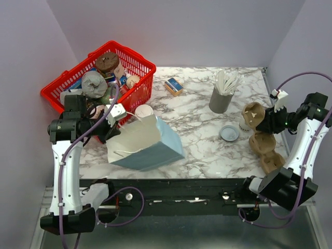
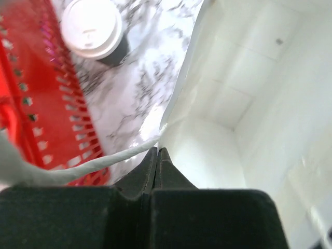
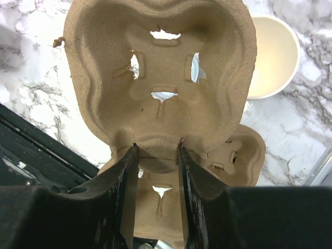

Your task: Pack the takeout coffee

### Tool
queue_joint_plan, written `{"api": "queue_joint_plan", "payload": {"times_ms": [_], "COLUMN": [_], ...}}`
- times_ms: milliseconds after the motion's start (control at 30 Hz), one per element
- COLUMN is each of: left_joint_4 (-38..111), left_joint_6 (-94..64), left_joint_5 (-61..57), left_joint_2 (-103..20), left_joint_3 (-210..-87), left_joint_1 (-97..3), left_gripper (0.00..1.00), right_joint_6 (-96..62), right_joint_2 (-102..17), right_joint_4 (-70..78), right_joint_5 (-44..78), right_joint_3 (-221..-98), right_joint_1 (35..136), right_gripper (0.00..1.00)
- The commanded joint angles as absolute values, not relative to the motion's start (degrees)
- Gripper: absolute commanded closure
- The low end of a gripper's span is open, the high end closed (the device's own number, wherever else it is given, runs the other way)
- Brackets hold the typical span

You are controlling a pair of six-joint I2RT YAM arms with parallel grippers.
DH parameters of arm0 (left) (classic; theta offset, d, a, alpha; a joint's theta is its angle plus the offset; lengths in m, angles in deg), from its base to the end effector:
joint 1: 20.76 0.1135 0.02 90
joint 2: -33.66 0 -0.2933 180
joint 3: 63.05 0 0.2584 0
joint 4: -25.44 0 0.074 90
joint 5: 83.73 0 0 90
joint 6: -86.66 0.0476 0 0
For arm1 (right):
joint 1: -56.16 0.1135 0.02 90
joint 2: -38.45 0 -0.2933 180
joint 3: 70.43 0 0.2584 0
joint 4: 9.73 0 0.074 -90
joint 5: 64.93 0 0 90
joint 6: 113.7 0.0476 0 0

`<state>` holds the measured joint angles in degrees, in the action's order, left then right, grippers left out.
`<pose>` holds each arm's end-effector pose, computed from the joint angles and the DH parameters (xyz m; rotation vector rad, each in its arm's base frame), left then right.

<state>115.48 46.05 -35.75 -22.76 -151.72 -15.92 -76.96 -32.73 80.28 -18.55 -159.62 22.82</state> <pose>0.1368 -0.0204 0.4032 1.0993 2.0159 -0.4798 0.1890 -0.0850 0.3679 -0.5571 2.3053 0.4322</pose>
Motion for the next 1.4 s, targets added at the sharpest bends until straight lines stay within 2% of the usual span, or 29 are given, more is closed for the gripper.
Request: {"api": "queue_joint_plan", "payload": {"times_ms": [0, 167, 233, 433, 600, 800, 1000, 1100, 1367], "left_joint_4": [125.52, 118.07, 111.75, 99.08, 97.13, 103.01, 110.74, 111.98, 112.07], "left_joint_6": [41.40, 34.65, 28.42, 13.56, 14.59, 20.47, 25.66, 26.11, 21.36], "left_joint_5": [-44.43, -47.69, -47.17, -38.74, -29.61, -24.40, -21.76, -19.84, -20.79], "left_joint_2": [-25.13, -29.53, -30.93, -38.21, -44.28, -54.22, -62.39, -64.16, -63.81], "left_joint_3": [-153.82, -156.89, -157.34, -161.55, -169.44, -182.88, -193.35, -194.08, -191.44], "left_joint_1": [-18.03, -20.58, -25.04, -34.11, -41.06, -43.96, -46.69, -48.53, -50.56], "left_gripper": [1.00, 1.00, 1.00, 1.00, 1.00, 1.00, 1.00, 1.00, 1.00], "right_joint_6": [-79.34, -79.69, -79.34, -75.13, -72.22, -62.66, -61.59, -60.88, -65.00], "right_joint_2": [-29.85, -29.67, -29.93, -30.90, -31.87, -31.60, -34.15, -35.20, -35.21], "right_joint_4": [87.99, 89.65, 90.44, 91.06, 90.89, 80.72, 76.66, 72.45, 66.62], "right_joint_5": [-23.35, -26.17, -27.57, -33.28, -40.13, -40.94, -41.64, -40.68, -33.91], "right_joint_3": [-160.06, -163.56, -167.16, -178.40, -187.82, -191.87, -196.88, -198.99, -199.35], "right_joint_1": [23.03, 23.03, 23.03, 23.29, 25.31, 35.41, 44.90, 50.26, 74.43], "right_gripper": [0.99, 0.99, 1.00, 0.99, 0.99, 0.99, 0.99, 0.99, 0.99]}}
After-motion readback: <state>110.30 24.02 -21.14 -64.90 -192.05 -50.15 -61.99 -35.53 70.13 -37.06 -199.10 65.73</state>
